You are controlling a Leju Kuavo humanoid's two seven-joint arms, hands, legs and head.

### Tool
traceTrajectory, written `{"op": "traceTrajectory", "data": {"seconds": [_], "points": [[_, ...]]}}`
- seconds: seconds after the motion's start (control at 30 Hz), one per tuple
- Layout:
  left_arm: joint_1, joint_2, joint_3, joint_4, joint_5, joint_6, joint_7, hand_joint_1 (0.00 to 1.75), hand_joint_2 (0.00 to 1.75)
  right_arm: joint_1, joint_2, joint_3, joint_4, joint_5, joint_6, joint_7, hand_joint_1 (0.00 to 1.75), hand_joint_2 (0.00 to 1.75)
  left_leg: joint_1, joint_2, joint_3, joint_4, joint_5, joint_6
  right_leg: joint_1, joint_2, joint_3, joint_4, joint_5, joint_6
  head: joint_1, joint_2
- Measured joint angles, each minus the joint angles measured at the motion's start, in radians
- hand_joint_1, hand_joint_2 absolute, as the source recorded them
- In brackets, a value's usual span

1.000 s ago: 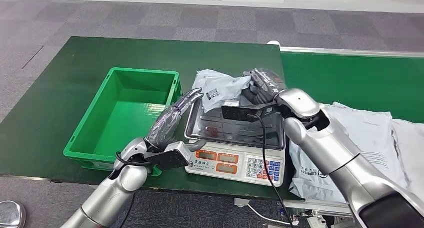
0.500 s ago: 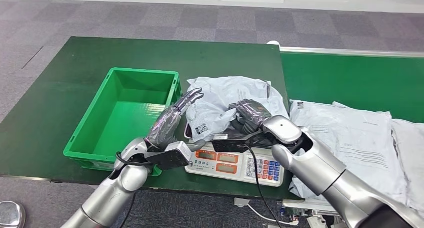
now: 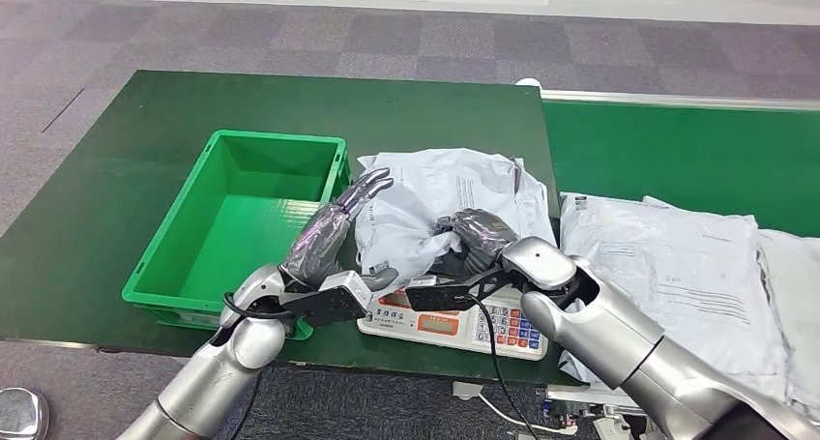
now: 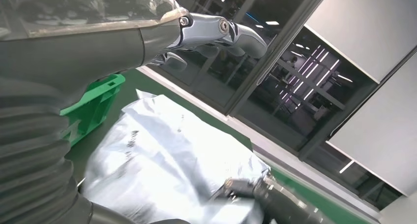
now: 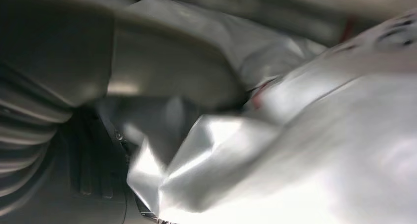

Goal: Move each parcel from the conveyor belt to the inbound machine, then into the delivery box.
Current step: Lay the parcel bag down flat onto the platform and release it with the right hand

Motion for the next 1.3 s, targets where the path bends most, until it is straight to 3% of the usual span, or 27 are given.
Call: {"op": "traceTrajectory", "data": {"seconds": [0.13,0.3,0.57,0.83,1.07,1.3], "points": [[0.002,0.004,0.000,-0.003,-0.004,-0.002,0.004,0.00,1.75,-0.006,-0.017,0.004,-0.036,-0.107,0.096,-0.018,0.00,1.75,0.000,0.000,0.000,0.000,0.000,0.000,0.000,0.000,0.000,0.000,0.000,0.000,0.000,0.000],[0.016,0.014,0.000,-0.024,-0.011,0.000,0.021,0.00,1.75,-0.067,-0.030,0.005,-0.070,-0.146,0.113,0.042,0.00,1.75,0.000,0.000,0.000,0.000,0.001,0.000,0.000,0.000,0.000,0.000,0.001,0.000,0.000,0.000],[0.046,0.040,0.000,-0.068,-0.023,-0.006,0.039,0.00,1.75,-0.089,-0.072,-0.023,-0.116,-0.125,-0.019,0.105,0.00,1.75,0.000,-0.001,-0.001,0.000,0.001,0.000,0.000,-0.001,0.000,0.000,0.001,0.000,0.000,0.000],[0.058,0.070,0.000,-0.071,-0.008,-0.011,0.036,0.00,1.75,-0.021,-0.159,-0.163,-0.254,-0.115,-0.066,0.118,0.00,1.75,0.000,-0.001,-0.001,0.000,0.001,0.000,0.000,-0.001,0.000,0.000,0.001,0.000,0.000,0.000],[0.061,0.076,0.000,-0.065,-0.006,-0.011,0.020,0.00,1.75,0.069,-0.193,-0.320,-0.370,-0.232,0.033,0.009,0.00,1.75,0.000,-0.001,-0.001,0.000,0.001,0.000,0.000,-0.001,0.000,0.000,0.001,0.000,0.000,0.000],[0.056,0.076,0.000,-0.047,0.002,-0.007,0.005,0.00,1.75,0.126,-0.203,-0.408,-0.410,-0.343,0.124,-0.109,0.00,1.75,0.000,0.000,-0.001,0.000,0.001,0.000,0.000,0.000,0.000,0.000,0.001,0.000,0.000,0.000]]}}
